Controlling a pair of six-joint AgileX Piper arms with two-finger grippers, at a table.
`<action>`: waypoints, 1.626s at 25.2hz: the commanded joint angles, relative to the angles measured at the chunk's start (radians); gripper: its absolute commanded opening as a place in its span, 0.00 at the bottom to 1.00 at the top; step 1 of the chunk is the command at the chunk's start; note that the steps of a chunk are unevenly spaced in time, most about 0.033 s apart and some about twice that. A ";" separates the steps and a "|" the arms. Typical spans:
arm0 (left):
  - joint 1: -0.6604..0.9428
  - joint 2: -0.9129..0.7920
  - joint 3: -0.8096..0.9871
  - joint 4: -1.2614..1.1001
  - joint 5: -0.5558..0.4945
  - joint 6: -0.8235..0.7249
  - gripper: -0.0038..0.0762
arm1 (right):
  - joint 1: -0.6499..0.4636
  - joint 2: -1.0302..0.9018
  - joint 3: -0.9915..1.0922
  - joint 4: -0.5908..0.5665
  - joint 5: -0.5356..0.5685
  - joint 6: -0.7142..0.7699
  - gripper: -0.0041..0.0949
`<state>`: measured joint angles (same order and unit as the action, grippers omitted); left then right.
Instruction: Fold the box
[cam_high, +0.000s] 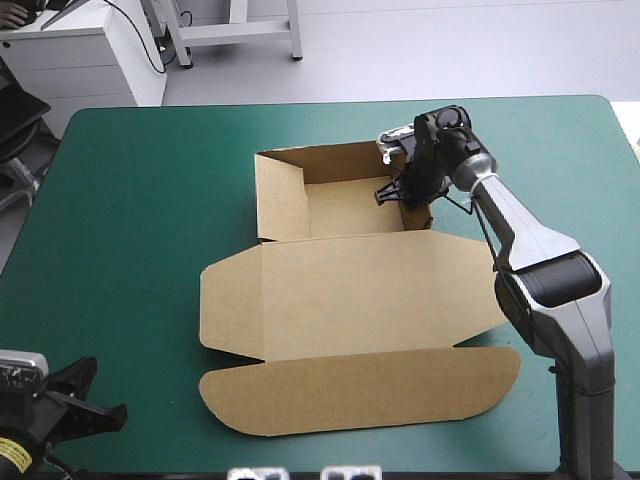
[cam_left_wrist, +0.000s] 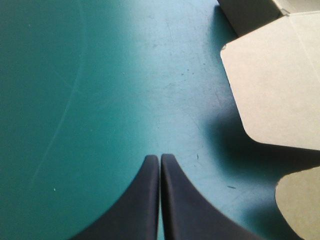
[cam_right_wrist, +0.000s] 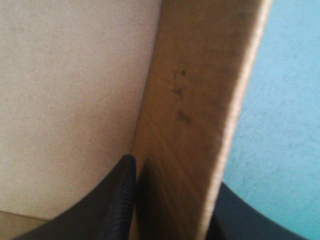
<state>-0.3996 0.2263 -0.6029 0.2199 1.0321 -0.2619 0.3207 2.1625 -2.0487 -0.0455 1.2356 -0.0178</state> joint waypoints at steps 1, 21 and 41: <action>-0.004 -0.061 0.035 0.001 -0.065 -0.051 0.04 | -0.008 -0.058 -0.021 -0.058 0.011 0.025 0.18; -0.004 -0.090 0.052 -0.012 -0.061 -0.051 0.04 | -0.628 -0.058 -0.068 -0.080 0.014 -0.063 0.02; -0.004 -0.090 0.052 -0.008 -0.061 -0.051 0.04 | -0.717 -0.059 -0.079 0.098 0.016 -0.220 0.66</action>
<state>-0.3996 0.1212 -0.5253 0.2046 1.0380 -0.3006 -0.3923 2.1716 -2.0871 0.0697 1.2381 -0.2318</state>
